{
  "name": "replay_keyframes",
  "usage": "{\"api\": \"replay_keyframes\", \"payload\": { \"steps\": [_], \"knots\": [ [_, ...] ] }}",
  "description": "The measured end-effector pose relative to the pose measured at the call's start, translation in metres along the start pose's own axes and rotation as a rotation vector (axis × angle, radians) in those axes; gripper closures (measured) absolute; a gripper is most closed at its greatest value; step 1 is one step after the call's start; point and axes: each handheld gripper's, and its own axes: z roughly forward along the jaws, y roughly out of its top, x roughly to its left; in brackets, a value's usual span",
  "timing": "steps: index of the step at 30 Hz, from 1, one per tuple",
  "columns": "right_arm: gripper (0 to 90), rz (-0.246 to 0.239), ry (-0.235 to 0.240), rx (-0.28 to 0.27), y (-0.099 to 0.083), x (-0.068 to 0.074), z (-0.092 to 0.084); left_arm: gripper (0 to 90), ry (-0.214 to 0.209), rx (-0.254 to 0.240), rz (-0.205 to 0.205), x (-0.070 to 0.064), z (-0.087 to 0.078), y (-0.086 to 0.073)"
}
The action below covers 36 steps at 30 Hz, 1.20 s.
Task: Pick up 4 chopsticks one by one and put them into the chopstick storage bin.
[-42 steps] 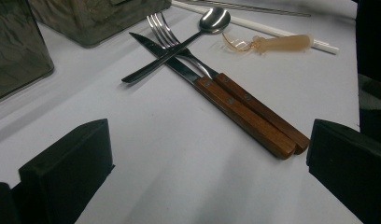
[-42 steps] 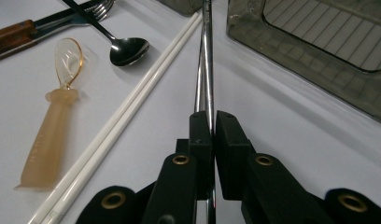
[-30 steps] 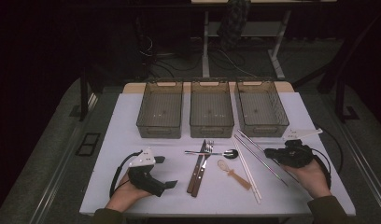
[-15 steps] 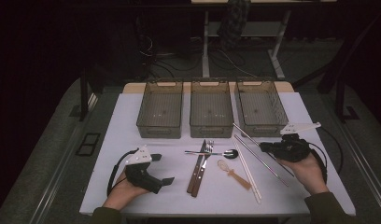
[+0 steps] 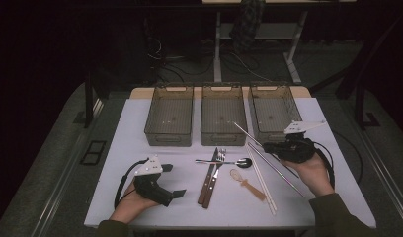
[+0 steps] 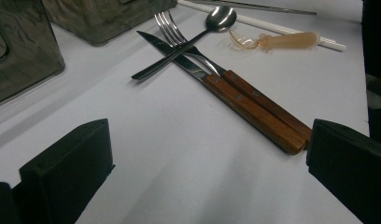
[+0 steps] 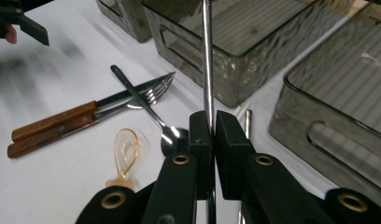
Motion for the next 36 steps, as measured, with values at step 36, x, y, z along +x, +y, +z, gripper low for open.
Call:
{"api": "replay_keyframes", "payload": {
  "steps": [36],
  "knots": [
    [85.3,-0.033,-0.001,0.024,0.066,0.022,0.054,0.0,-0.002,0.004,0.021,-0.006,0.003,0.001]
  ]
}}
